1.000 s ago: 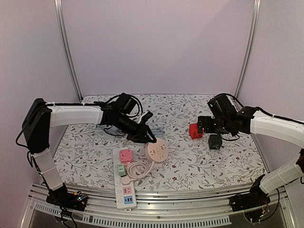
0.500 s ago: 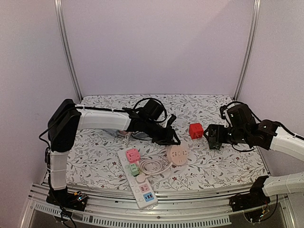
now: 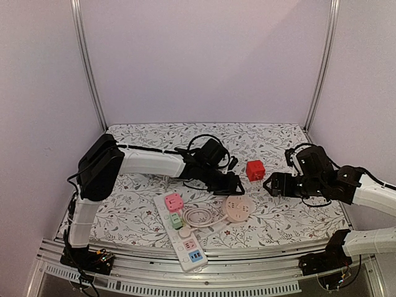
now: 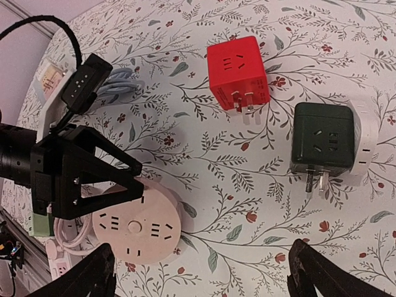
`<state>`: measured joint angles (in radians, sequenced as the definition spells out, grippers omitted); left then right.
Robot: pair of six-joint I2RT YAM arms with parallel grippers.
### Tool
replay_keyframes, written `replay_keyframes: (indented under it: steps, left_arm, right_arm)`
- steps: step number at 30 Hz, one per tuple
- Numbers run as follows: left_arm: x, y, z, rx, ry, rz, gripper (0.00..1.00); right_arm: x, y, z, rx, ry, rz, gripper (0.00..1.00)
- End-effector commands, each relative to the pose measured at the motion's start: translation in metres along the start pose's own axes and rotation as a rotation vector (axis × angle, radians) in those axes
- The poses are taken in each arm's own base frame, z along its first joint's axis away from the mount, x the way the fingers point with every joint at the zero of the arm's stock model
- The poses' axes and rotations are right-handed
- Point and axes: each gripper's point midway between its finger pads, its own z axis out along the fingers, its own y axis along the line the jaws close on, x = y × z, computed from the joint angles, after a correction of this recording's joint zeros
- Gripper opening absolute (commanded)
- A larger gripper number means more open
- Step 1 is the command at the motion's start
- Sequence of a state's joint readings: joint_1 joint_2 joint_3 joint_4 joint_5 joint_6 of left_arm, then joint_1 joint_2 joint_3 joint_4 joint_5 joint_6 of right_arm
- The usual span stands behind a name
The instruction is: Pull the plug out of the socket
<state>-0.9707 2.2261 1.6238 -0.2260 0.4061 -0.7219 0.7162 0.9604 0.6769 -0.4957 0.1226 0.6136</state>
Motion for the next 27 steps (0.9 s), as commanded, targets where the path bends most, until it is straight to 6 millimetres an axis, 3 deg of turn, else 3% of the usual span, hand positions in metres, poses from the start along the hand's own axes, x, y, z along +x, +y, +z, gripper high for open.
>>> replay_keyframes:
  steps: [1, 3, 8, 14, 16, 18, 21, 24, 27]
  left_arm:
    - [-0.005, -0.002, -0.004, -0.067, -0.039, 0.062, 0.65]
    - [-0.010, -0.006, -0.015, -0.091, -0.074, 0.093, 0.73]
    - [-0.027, -0.018, -0.052, -0.133, -0.172, 0.150, 0.80]
    - [-0.039, -0.029, -0.118, -0.188, -0.330, 0.198, 0.85]
    - [-0.038, -0.024, -0.141, -0.209, -0.373, 0.188, 0.87]
    - [-0.033, -0.012, -0.162, -0.224, -0.398, 0.156, 0.88]
    - [-0.021, 0.022, -0.189, -0.276, -0.433, 0.064, 0.90]
    - [0.005, 0.060, -0.208, -0.264, -0.441, -0.054, 0.91]
    - [0.021, 0.081, -0.224, -0.207, -0.456, -0.136, 0.91]
  right_arm:
    - [0.005, 0.010, 0.000, -0.019, 0.003, -0.021, 0.95]
    - [0.007, 0.014, 0.000, -0.012, 0.000, -0.044, 0.94]
    - [0.014, 0.029, -0.002, -0.029, -0.006, -0.087, 0.93]
    - [0.015, 0.058, -0.009, -0.081, -0.027, -0.146, 0.88]
    - [0.016, 0.070, -0.013, -0.113, -0.040, -0.163, 0.87]
    - [0.015, 0.083, -0.017, -0.146, -0.052, -0.174, 0.87]
    - [0.013, 0.101, -0.019, -0.169, -0.059, -0.188, 0.84]
    - [0.018, 0.116, -0.010, -0.155, -0.040, -0.226, 0.77]
    - [0.025, 0.138, -0.004, -0.169, -0.016, -0.270, 0.75]
